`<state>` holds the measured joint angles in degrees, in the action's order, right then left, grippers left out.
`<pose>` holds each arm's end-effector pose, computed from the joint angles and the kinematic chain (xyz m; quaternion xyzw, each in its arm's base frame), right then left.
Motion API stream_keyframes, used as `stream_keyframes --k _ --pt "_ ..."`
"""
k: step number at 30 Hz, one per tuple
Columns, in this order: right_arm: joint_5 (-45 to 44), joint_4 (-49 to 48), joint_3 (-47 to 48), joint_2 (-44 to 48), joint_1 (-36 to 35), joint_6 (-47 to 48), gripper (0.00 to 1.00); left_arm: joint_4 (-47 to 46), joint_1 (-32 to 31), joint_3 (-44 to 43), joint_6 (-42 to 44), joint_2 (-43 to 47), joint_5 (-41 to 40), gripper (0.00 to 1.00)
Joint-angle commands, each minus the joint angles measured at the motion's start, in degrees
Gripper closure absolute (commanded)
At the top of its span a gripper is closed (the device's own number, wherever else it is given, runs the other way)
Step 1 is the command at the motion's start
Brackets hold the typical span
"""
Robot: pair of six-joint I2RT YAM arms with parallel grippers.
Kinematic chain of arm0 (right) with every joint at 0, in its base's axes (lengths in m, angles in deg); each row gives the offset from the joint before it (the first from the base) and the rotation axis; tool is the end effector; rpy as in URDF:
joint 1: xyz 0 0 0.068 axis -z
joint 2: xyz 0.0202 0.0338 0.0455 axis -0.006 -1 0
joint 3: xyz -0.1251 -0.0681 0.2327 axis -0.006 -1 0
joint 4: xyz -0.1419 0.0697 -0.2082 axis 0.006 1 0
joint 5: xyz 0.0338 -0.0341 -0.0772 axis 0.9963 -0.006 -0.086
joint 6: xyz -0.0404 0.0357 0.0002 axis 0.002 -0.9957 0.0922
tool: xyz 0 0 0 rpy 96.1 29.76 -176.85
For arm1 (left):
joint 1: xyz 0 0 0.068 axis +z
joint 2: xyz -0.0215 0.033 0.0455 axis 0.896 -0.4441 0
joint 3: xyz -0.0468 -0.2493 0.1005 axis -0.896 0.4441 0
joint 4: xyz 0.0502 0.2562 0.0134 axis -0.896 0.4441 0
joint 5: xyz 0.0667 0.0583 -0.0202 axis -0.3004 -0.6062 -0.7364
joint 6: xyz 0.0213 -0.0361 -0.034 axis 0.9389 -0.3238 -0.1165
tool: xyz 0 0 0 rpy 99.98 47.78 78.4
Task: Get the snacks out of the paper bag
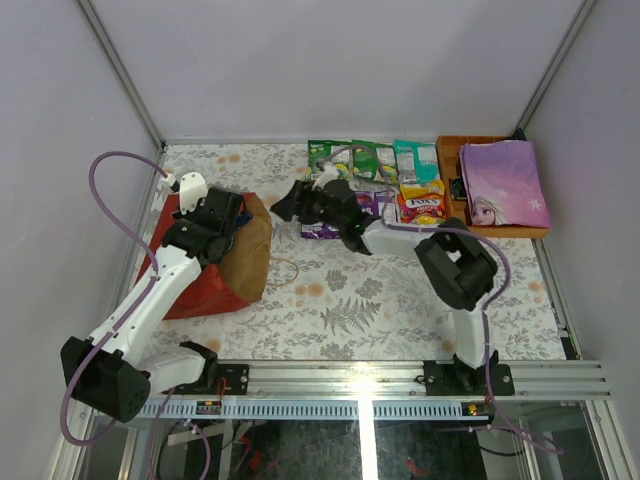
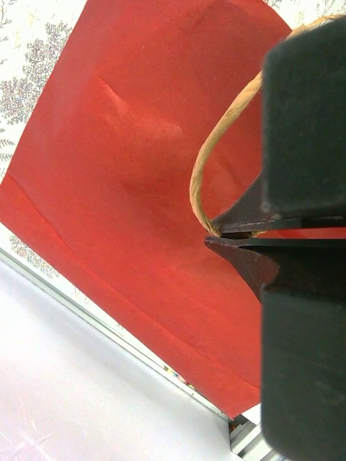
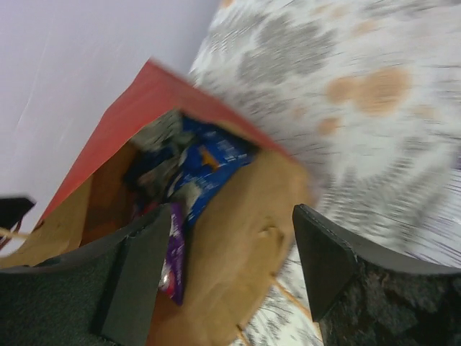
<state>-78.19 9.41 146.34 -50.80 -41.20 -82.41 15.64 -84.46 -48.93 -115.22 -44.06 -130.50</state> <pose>0.3381 0.2978 0.2189 0.0075 0.7590 0.4838 0.4357 0.2172 -0.0532 0.3127 -0.2117 0.8431 0.2383 0.4332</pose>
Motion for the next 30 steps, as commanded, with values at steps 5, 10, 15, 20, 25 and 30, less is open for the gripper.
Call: stream_keyframes --k 5,10,15,20,25,30 --pt "16.6 -3.5 18.0 -14.5 -6.8 13.2 0.26 -2.5 0.5 1.0 1.1 0.9 1.1 1.00" --pt "15.0 -0.8 25.6 -19.9 -7.2 14.9 0.26 -2.7 0.5 1.1 1.3 1.4 1.3 1.00" --pt "11.1 1.7 29.8 -23.0 -7.2 17.5 0.24 -3.1 0.5 1.1 1.7 1.4 2.0 1.00" --pt "8.0 4.4 33.4 -25.3 -7.3 19.7 0.23 -3.2 0.6 1.1 1.9 1.3 2.3 1.00" --pt "3.7 2.7 29.0 -23.0 -7.4 22.2 0.23 -3.5 0.5 1.2 2.2 1.3 2.5 1.00" --pt "-0.3 3.8 27.4 -21.7 -7.5 24.6 0.23 -3.7 0.6 1.1 2.5 1.0 3.2 1.00"
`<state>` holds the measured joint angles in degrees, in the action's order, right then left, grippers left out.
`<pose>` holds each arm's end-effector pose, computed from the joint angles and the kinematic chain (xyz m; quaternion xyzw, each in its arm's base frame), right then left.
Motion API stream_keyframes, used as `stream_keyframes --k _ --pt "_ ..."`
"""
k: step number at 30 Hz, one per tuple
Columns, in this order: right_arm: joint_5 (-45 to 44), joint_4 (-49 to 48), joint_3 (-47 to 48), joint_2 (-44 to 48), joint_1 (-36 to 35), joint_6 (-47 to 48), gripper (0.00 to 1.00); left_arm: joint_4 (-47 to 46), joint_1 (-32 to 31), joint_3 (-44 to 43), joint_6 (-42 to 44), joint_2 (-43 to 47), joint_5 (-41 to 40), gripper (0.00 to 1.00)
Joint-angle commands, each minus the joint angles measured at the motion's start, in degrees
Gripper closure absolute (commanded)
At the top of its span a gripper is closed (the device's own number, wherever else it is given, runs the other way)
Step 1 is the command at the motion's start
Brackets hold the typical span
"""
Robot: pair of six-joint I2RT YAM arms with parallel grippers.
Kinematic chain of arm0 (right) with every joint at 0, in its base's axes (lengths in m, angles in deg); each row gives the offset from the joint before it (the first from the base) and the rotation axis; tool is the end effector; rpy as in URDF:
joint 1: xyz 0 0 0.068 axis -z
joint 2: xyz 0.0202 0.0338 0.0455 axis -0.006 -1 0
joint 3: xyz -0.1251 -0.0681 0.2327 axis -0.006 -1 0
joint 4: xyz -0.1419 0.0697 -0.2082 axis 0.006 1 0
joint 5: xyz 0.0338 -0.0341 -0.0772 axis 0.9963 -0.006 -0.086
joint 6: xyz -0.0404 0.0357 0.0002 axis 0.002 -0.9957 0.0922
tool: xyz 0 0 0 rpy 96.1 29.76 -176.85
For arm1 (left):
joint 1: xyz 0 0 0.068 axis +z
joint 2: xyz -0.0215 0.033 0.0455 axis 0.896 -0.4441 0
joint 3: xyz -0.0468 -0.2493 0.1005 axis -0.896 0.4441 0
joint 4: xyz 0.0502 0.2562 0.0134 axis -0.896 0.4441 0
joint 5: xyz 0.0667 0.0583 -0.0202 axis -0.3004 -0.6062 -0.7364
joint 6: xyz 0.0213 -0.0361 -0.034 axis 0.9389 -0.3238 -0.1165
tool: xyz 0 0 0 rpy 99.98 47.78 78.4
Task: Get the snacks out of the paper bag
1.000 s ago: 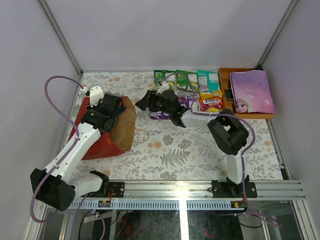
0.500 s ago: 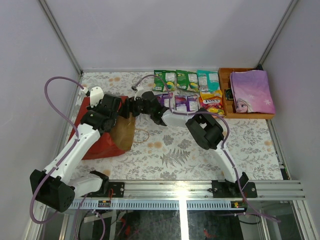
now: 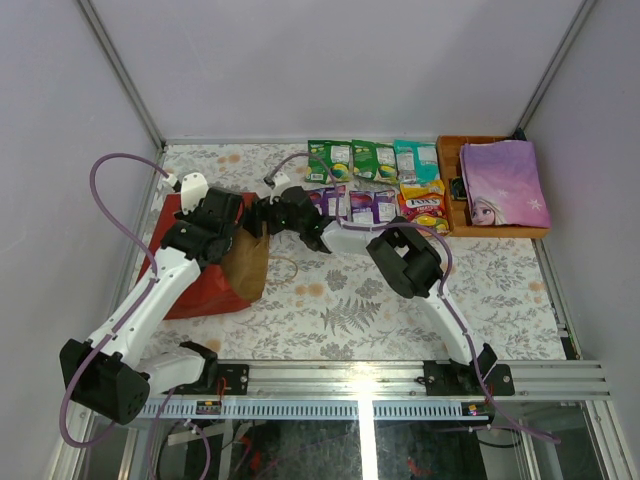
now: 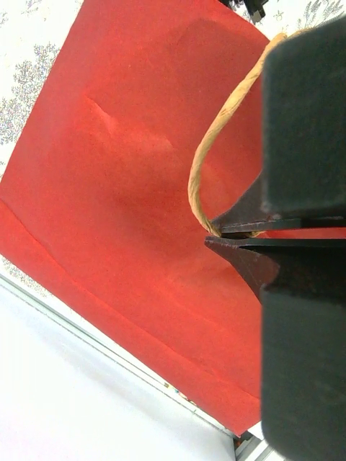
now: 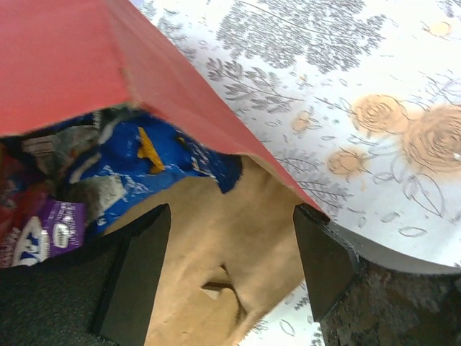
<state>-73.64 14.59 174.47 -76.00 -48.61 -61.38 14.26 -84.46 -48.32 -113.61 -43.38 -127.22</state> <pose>0.3606 0.4146 0.1598 -0.2050 0.7430 0.4433 0.4576 0.2167 -0.0544 0.3120 -0.1971 0.8537 0.2142 0.4318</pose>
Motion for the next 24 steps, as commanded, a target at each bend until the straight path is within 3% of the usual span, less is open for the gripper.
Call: stream_keyframes --k 1,15,24 --pt "-4.9 -1.8 -0.9 3.4 -0.1 3.4 0.23 -2.3 0.5 0.6 0.8 0.4 0.0 1.00" --pt "0.3 -8.3 8.2 -2.8 -0.1 -1.4 0.37 -2.5 0.5 0.8 1.0 0.5 0.6 1.00" --pt "-0.8 -3.7 14.4 -6.3 0.0 -1.2 0.38 -2.6 0.5 0.7 1.1 0.4 0.9 1.00"
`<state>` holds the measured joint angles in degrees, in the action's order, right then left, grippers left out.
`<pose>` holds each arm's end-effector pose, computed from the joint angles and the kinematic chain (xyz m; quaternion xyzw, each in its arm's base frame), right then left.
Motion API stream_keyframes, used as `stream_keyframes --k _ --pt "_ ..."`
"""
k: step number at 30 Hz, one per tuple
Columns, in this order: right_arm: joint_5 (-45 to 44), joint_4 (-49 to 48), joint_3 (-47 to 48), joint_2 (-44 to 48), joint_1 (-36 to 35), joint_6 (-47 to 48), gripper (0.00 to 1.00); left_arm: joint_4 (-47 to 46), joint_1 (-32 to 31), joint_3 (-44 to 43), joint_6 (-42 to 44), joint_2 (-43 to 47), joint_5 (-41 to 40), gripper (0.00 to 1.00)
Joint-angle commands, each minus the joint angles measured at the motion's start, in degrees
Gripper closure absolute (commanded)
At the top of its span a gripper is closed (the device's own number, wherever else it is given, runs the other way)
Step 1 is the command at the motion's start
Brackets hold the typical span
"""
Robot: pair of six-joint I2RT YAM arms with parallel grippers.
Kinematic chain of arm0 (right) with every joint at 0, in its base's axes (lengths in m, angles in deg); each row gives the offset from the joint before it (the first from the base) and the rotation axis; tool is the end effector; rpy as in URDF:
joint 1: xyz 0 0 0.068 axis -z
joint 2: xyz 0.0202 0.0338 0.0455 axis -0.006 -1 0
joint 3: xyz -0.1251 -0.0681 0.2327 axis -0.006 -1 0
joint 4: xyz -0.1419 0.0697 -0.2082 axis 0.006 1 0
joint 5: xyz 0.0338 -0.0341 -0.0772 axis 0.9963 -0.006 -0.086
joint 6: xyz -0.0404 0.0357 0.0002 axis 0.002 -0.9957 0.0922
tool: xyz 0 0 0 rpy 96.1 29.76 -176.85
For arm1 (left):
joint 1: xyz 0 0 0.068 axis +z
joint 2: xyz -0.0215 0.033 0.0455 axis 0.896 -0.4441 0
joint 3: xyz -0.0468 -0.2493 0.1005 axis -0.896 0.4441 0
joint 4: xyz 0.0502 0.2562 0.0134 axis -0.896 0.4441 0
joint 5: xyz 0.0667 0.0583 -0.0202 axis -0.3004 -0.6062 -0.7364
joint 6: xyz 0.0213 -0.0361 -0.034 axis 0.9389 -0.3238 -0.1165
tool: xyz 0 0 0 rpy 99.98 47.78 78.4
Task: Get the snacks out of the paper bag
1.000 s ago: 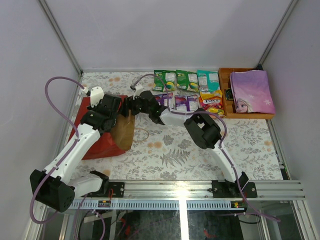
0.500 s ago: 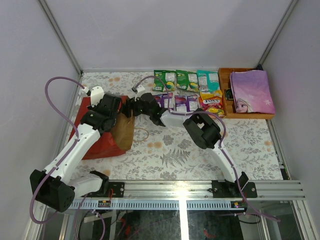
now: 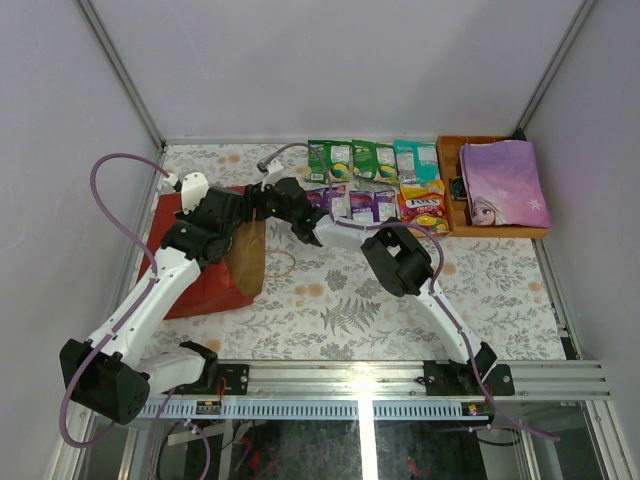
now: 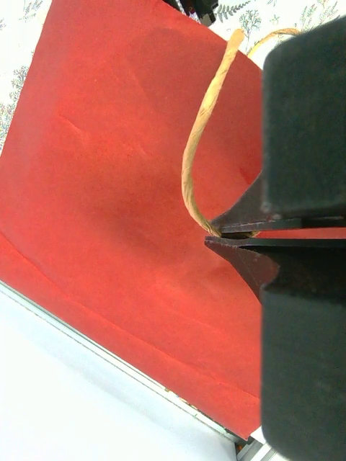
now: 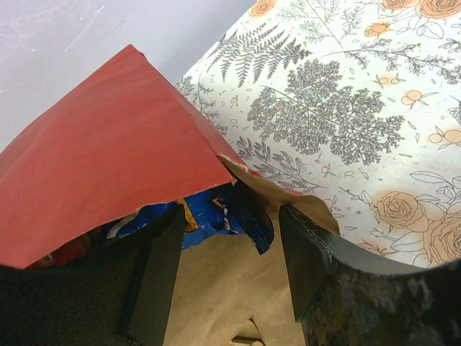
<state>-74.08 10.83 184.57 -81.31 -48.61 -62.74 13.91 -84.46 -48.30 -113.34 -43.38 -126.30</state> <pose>0.3781 0.4337 0.1764 -0.1902 0.6967 0.4772 0.5008 0.2173 -0.0550 0.3119 -0.1939 0.8564 0.2071 0.4314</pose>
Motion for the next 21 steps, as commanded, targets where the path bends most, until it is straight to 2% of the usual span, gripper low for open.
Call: stream_keyframes --k 1,8,21 --pt "-0.5 1.2 4.9 -1.3 0.0 0.3 0.38 -2.2 0.5 0.8 0.8 0.4 0.0 1.00" --pt "0.9 1.8 5.4 -2.7 0.0 -0.6 0.39 -2.2 0.5 0.7 0.8 0.1 0.1 1.00" --pt "0.9 -0.2 7.1 -3.6 -0.3 -1.8 0.58 -2.4 0.5 0.8 1.0 0.1 0.5 1.00"
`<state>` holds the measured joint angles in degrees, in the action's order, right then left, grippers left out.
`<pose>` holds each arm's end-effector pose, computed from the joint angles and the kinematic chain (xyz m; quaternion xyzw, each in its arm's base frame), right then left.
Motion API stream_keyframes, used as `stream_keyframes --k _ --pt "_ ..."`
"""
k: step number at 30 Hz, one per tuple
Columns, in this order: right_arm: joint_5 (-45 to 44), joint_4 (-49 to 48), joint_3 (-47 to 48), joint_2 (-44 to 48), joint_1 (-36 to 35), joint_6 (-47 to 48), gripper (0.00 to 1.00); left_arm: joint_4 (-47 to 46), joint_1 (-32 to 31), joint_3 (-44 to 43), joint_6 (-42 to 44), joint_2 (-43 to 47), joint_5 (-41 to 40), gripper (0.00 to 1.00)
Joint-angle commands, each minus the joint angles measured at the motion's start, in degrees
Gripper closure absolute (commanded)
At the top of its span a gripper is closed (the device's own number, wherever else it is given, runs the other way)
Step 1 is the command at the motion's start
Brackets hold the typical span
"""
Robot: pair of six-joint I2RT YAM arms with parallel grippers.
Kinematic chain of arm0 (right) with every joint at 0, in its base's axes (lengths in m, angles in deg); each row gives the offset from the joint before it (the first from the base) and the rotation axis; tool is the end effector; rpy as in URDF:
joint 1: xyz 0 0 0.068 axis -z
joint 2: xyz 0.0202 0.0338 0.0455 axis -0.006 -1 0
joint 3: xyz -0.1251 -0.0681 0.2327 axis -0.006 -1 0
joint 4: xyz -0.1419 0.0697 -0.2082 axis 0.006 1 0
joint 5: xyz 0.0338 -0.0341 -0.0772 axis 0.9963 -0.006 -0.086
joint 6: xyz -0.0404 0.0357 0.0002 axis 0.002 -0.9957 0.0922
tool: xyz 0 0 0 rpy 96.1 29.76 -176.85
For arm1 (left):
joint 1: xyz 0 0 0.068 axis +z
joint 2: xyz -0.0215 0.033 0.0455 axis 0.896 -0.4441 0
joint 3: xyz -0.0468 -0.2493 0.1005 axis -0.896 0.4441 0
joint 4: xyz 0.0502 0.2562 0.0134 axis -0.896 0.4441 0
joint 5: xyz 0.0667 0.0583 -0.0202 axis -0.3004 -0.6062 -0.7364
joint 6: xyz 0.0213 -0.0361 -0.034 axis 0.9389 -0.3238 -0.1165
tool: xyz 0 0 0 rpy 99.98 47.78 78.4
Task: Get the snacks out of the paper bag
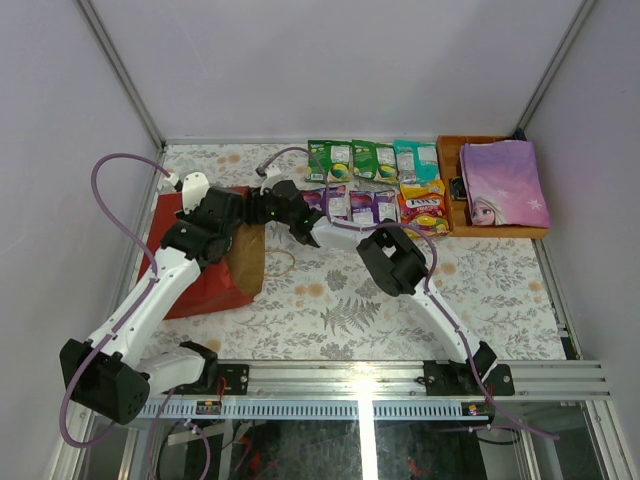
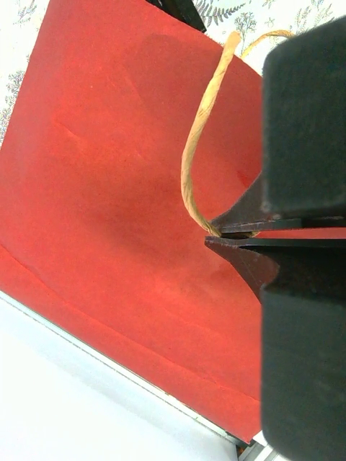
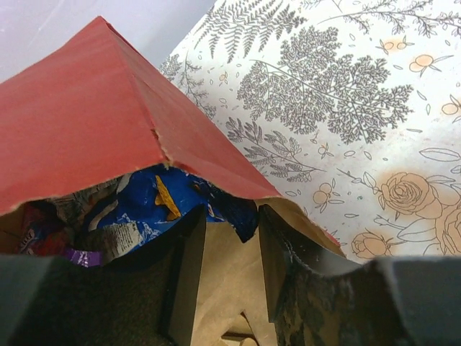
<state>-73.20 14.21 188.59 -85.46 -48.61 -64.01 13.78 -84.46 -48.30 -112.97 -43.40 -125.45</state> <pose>0.3844 0.4416 0.1535 -0.1888 0.7181 0.4743 0.4729 0.2176 -0.0555 0.3117 -0.1894 0.8596 0.2018 0.4296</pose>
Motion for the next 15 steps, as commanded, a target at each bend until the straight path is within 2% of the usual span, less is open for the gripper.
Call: stream_keyframes --k 1,3,6,7,11,15 --pt "0.0 -3.7 3.3 0.4 -0.4 -0.6 0.60 -2.2 0.6 0.8 0.7 0.1 -0.4 1.00" --pt "0.1 -3.3 4.1 0.2 -0.4 -0.5 0.69 -2.3 0.6 0.8 0.7 0.1 -0.3 1.00" --pt "0.0 -3.0 4.6 0.1 -0.4 -0.6 0.95 -2.3 0.5 0.8 0.7 0.2 -0.4 1.00" --pt "0.0 -3.0 4.6 0.3 -0.4 -0.5 0.99 -2.4 0.5 0.9 0.7 0.2 -0.3 1.00" --pt "0.4 -3.6 1.0 2.9 -0.4 -0.3 1.00 -2.3 0.6 0.8 0.7 0.1 -0.7 1.00" --pt "2.0 -6.4 -9.3 10.7 -0.4 -1.7 1.00 -2.1 0.6 0.8 0.2 0.1 -1.7 1.00"
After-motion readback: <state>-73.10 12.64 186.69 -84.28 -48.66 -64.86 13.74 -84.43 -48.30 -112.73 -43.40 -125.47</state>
